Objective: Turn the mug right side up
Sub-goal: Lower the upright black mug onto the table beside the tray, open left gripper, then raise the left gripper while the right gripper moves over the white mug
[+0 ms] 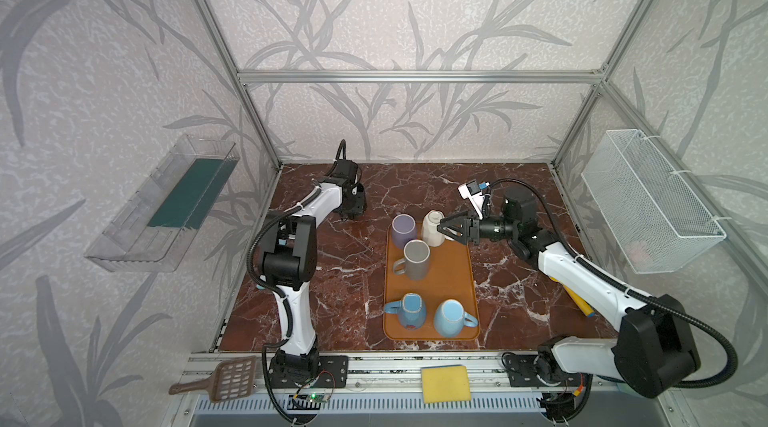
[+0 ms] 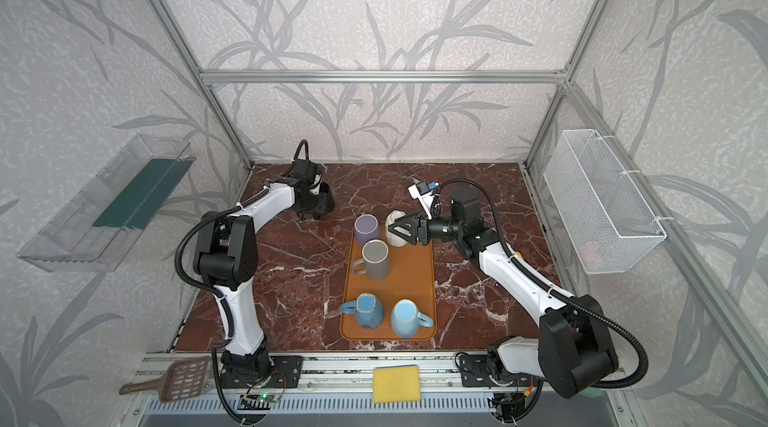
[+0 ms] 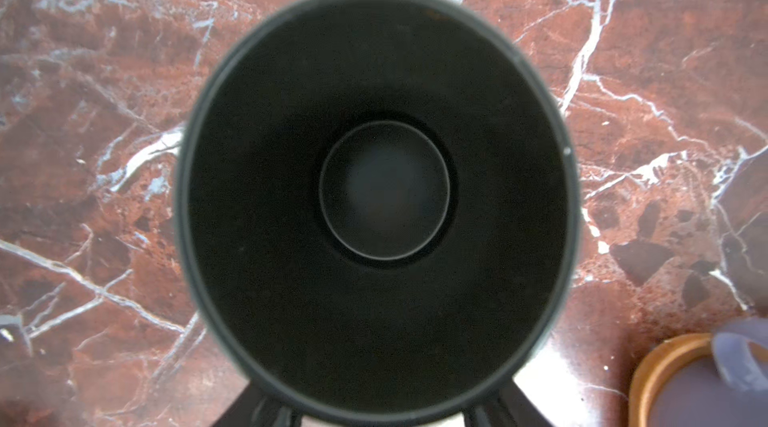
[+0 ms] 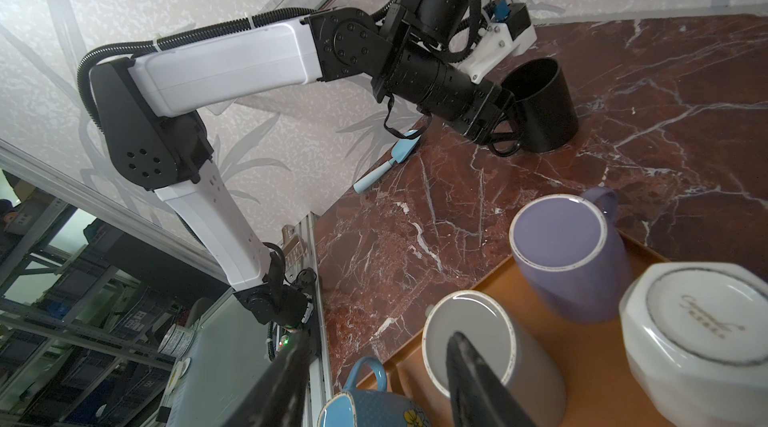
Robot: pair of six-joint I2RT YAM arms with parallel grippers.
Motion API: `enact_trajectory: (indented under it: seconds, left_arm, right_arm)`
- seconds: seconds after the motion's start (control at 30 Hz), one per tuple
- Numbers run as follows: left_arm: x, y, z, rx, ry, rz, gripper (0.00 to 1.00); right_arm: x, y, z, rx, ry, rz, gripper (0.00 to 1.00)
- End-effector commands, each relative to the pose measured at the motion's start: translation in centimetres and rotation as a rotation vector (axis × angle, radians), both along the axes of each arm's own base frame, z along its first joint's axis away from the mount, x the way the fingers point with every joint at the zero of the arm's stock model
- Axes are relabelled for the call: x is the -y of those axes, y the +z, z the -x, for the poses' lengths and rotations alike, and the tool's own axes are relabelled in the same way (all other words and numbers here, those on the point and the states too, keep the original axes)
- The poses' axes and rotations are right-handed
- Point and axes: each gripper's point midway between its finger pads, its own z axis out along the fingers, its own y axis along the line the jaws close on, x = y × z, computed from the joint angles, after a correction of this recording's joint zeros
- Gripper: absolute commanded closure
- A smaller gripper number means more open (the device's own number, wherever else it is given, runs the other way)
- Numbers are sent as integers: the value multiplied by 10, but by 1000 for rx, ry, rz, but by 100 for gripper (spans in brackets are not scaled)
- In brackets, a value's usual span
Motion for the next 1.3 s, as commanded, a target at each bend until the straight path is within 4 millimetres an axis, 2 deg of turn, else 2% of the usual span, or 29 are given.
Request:
enact_trajectory:
  seconds: [0.0,0.4,0.77,0.97,1.27]
  left_arm:
    - [-2,25,1,33,0,9,37]
    - [7,67,9,108,-31,70,32]
    - [30,98,36,197,-67,239,32]
    - [39,98,62,211,-59,259,32]
    - [60,86,98,186,-83,244,32]
  right_arm:
    - [4,5,1,32,-10,11,45]
    - [9,-4,-4,48,-48,94,44]
    - [21,-21,-12,69,-109,236,40]
    - [29,-35,-22,75,-147,334,38]
    - [44,-49,-32,106,-206,471,36]
